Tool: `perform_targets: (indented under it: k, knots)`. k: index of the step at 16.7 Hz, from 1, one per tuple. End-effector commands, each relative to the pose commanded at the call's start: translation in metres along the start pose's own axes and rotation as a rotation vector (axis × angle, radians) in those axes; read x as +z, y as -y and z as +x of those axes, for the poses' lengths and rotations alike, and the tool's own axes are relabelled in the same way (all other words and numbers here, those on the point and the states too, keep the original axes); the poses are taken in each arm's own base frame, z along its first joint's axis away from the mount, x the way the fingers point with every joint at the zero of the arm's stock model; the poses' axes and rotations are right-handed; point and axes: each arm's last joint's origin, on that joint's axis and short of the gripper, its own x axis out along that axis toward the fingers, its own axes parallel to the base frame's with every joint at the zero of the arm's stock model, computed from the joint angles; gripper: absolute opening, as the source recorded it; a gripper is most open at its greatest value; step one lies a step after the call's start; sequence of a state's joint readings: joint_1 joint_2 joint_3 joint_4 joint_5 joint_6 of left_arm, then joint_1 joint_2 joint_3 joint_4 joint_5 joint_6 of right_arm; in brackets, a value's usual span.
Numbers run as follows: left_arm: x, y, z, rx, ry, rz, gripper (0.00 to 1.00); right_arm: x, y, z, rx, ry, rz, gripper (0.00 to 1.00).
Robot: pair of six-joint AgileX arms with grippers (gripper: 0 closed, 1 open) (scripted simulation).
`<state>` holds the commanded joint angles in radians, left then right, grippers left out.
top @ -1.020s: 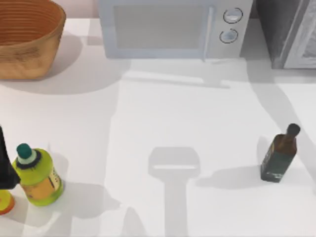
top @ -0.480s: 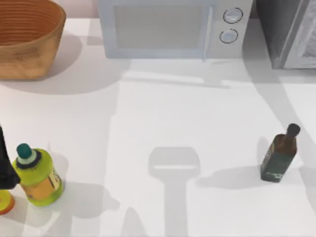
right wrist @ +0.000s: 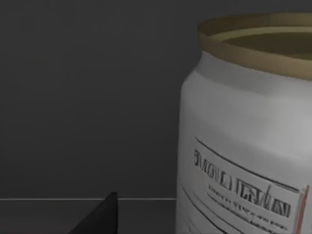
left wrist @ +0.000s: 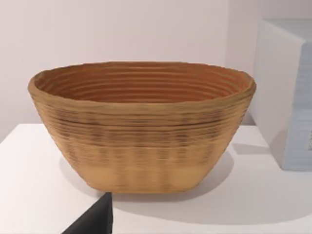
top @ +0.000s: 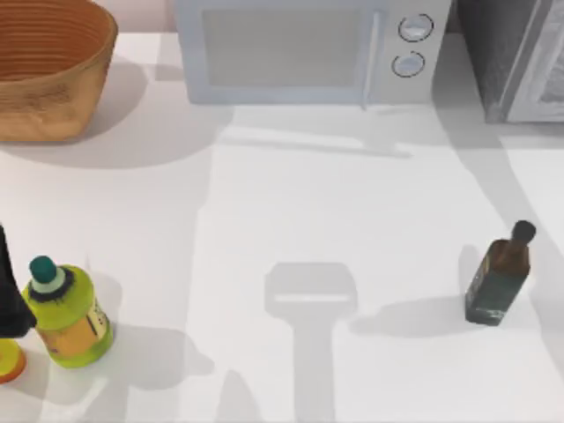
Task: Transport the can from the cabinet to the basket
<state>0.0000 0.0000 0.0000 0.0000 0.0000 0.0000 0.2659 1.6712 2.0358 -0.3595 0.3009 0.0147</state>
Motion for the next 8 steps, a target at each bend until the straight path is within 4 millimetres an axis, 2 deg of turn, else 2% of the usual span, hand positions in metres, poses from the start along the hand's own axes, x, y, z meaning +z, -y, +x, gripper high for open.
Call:
perform_targets:
  k: [8]
  knots:
    - [0.0,0.0,0.0,0.0,0.0,0.0,1.0,0.0,0.0,0.0,0.0,0.0,0.0,0.25]
